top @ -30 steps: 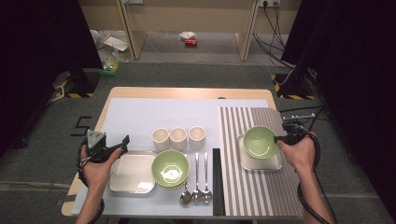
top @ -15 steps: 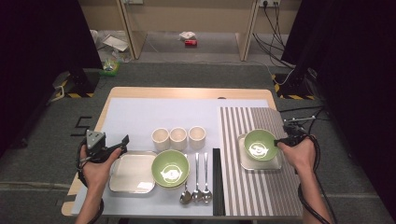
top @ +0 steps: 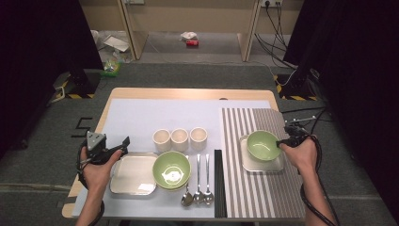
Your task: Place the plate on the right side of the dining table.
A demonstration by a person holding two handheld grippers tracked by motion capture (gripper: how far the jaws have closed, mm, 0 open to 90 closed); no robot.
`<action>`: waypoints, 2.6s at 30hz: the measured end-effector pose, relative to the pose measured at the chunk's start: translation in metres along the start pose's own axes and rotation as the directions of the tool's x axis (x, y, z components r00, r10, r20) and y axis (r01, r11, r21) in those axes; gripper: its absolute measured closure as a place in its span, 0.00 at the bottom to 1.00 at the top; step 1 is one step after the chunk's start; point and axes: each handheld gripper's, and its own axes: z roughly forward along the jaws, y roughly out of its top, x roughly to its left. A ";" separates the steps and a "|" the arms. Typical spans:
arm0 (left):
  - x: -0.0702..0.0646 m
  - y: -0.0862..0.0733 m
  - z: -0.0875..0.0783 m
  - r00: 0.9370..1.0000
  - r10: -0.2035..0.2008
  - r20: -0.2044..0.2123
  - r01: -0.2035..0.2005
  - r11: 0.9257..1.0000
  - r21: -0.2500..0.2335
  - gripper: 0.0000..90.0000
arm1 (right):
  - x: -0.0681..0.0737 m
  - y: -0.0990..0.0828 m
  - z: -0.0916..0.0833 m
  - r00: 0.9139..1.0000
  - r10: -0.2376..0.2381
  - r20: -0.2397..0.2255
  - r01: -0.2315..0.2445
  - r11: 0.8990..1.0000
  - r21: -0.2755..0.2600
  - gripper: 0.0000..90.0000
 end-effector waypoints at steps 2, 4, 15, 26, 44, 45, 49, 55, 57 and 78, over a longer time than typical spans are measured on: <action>0.000 0.000 0.000 1.000 0.000 0.000 0.000 1.000 0.001 0.07 | 0.000 0.000 0.001 1.000 -0.004 0.003 0.004 1.000 0.001 0.95; 0.000 0.000 0.000 1.000 0.000 0.000 0.000 1.000 0.000 0.08 | 0.000 0.000 0.001 1.000 -0.012 0.000 0.012 1.000 -0.003 0.94; -0.001 0.001 0.000 1.000 0.001 0.000 -0.001 1.000 0.003 0.08 | 0.003 0.002 -0.009 1.000 -0.019 -0.001 0.019 0.998 -0.057 0.79; 0.000 0.001 -0.001 1.000 -0.002 0.000 0.002 1.000 -0.002 0.08 | 0.011 0.007 -0.017 0.999 -0.032 -0.011 0.031 0.994 -0.101 0.73; 0.000 0.001 -0.001 1.000 -0.003 0.003 0.003 1.000 -0.003 0.07 | 0.039 0.017 -0.021 0.996 -0.075 -0.045 0.069 0.989 -0.132 0.71; 0.000 0.001 -0.001 1.000 -0.004 0.003 0.004 1.000 -0.003 0.07 | 0.040 0.017 -0.020 0.996 -0.080 -0.047 0.073 0.989 -0.132 0.71; -0.001 0.001 -0.001 1.000 -0.006 0.004 0.006 1.000 -0.005 0.07 | 0.046 0.020 -0.020 0.995 -0.090 -0.054 0.081 0.987 -0.138 0.71; -0.001 0.002 -0.001 1.000 -0.006 0.005 0.006 1.000 -0.005 0.07 | 0.055 0.022 -0.019 0.993 -0.101 -0.061 0.091 0.986 -0.140 0.71; -0.001 0.002 -0.001 1.000 -0.006 0.007 0.006 1.000 -0.006 0.07 | 0.058 0.023 -0.019 0.992 -0.107 -0.061 0.098 0.985 -0.143 0.71; 0.000 0.002 -0.001 1.000 -0.006 0.005 0.006 1.000 -0.007 0.07 | 0.086 0.033 -0.018 0.984 -0.139 -0.110 0.119 0.978 -0.171 0.65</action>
